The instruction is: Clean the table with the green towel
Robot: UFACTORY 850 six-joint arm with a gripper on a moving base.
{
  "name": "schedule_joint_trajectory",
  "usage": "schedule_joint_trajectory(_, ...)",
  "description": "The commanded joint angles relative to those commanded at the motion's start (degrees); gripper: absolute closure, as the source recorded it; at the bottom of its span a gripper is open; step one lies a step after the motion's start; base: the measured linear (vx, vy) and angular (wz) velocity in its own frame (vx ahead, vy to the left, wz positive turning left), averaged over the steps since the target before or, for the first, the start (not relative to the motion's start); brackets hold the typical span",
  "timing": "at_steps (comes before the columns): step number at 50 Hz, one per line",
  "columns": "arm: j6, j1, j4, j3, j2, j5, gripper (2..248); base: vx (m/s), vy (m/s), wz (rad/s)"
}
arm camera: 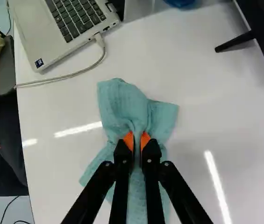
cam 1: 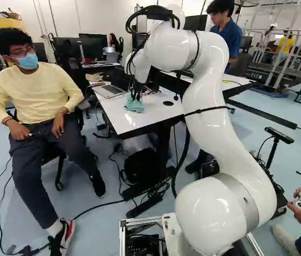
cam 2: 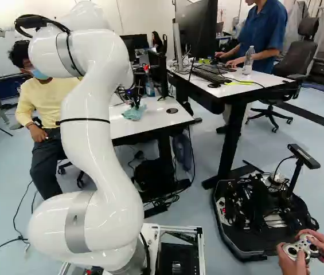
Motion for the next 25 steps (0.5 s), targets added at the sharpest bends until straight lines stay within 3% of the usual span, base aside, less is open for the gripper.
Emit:
schedule_joint_trajectory(14,0.00,1.55,0.00,2.96,2.05,0.00,211,0.000,0.000,0.000)
schedule_joint_trajectory(25,0.00,0.91,0.00,6.30,4.37,0.00,211,0.000,0.000,0.000)
